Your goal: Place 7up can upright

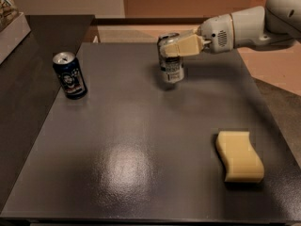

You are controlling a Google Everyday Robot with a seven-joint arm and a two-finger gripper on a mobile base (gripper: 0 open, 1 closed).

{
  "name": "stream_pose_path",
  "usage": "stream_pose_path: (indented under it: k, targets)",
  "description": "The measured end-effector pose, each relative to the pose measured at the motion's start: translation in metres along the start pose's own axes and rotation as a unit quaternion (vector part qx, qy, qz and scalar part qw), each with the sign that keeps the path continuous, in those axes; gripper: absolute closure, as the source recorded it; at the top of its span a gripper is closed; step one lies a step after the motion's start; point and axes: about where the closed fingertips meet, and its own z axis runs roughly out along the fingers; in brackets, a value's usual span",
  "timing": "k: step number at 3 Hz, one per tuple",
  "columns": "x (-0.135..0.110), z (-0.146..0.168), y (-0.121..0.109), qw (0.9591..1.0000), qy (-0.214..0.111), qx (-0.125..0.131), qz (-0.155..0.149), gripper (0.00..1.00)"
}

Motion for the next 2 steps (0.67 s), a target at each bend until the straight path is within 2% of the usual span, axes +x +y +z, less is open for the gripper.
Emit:
stream_pose_path:
  k: [1, 2]
  targets:
    - [-0.0046, -0.0066, -0.0024, 0.9982, -0.058, 0.003, -0.015, 1.00]
    - [-0.0035, -0.0062, -0.0007, 0.9958, -0.080, 0.000, -0.045, 1.00]
